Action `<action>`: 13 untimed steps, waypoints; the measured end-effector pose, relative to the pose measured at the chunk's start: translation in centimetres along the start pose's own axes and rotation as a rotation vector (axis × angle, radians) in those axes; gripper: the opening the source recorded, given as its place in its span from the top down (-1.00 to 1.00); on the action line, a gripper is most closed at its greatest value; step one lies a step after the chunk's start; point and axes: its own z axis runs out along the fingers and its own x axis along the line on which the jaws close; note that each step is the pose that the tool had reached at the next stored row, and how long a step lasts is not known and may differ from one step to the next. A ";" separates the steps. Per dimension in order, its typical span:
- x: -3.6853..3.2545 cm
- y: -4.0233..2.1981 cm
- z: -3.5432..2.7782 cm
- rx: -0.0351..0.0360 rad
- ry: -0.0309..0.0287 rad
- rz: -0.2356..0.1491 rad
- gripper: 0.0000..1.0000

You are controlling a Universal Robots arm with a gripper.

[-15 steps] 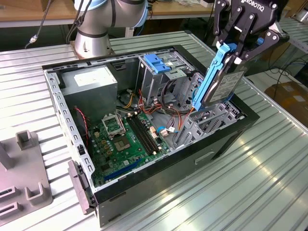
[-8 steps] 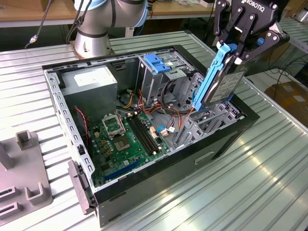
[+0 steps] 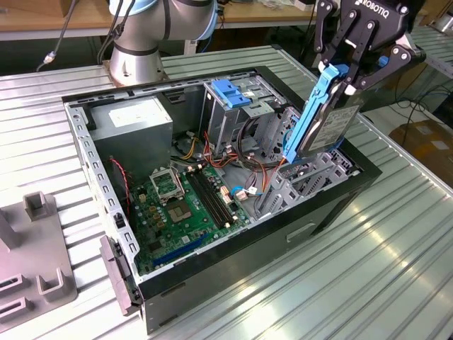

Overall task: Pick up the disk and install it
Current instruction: 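Insert the disk into the insertion slot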

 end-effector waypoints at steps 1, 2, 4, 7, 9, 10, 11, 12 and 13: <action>0.00 -0.01 0.07 0.0000 -0.0001 0.000 0.26; 0.00 -0.02 0.21 0.0000 0.0001 0.000 0.26; -0.02 -0.06 0.63 0.0000 0.0001 -0.003 0.26; -0.02 -0.27 1.10 -0.0002 -0.0078 -0.007 0.26; 0.11 -0.29 1.18 -0.0011 -0.0245 -0.007 0.26; 0.23 -0.30 1.25 -0.0016 -0.0350 -0.007 0.26; 0.40 -0.31 1.33 -0.0016 -0.0359 -0.007 0.26; 0.56 -0.32 1.42 -0.0017 -0.0362 -0.007 0.26; 0.68 -0.32 1.50 -0.0017 -0.0359 -0.007 0.26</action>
